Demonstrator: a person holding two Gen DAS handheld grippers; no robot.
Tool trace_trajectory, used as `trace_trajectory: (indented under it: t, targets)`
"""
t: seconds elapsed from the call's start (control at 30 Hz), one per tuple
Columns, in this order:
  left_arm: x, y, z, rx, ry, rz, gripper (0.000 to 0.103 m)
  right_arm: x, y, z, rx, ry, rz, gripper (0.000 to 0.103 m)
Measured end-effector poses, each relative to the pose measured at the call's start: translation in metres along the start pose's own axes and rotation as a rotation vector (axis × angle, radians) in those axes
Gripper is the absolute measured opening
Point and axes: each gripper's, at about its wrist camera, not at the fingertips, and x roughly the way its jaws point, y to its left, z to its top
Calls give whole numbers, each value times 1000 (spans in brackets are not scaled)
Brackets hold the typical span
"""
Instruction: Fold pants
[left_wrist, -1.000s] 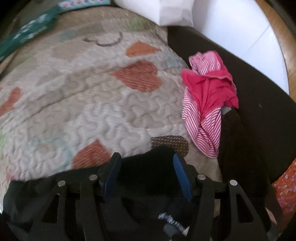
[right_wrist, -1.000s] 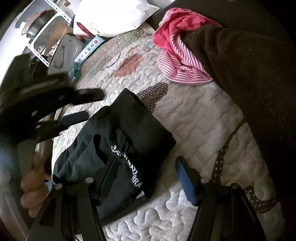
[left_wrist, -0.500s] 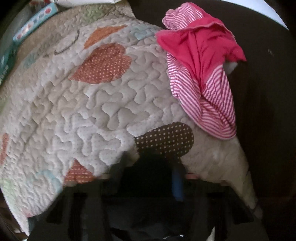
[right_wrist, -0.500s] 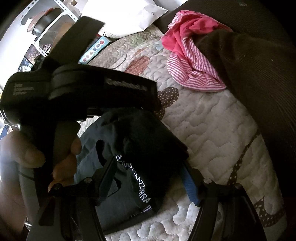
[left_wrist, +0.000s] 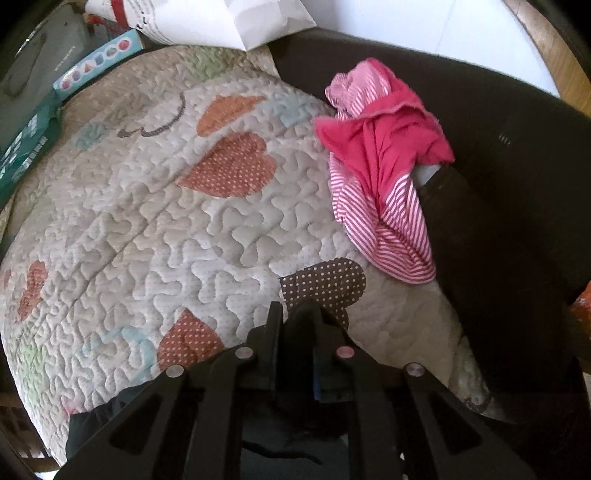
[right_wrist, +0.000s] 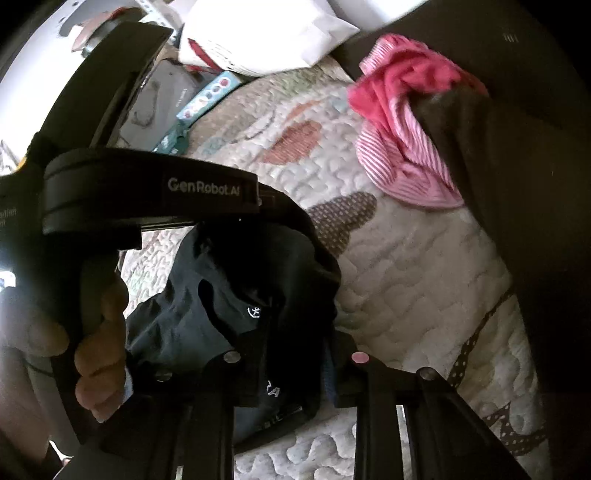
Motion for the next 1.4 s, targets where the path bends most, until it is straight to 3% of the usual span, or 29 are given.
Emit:
trace_trajectory:
  t: [0.23, 0.47, 0.67, 0.87, 1.2, 1.4]
  targets:
    - [-35, 11, -5, -37, -52, -13, 12, -20, 16, -3, -48, -21, 43, 24]
    - [-86, 36, -26, -115, -124, -24, 12, -43, 57, -5, -164, -45, 112, 23]
    - [-127, 67, -58, -186, -178, -18, 12, -62, 100, -16, -312, -51, 159, 22]
    - [-156, 112, -102, -313, -244, -23, 12, -66, 146, -27, -421, 1, 221, 22]
    - [-143, 191, -188, -555, -282, -56, 12, -33, 223, -79, -674, 111, 227, 21]
    - [-134, 225, -223, -655, -319, -80, 12, -5, 258, -115, -814, 151, 201, 21]
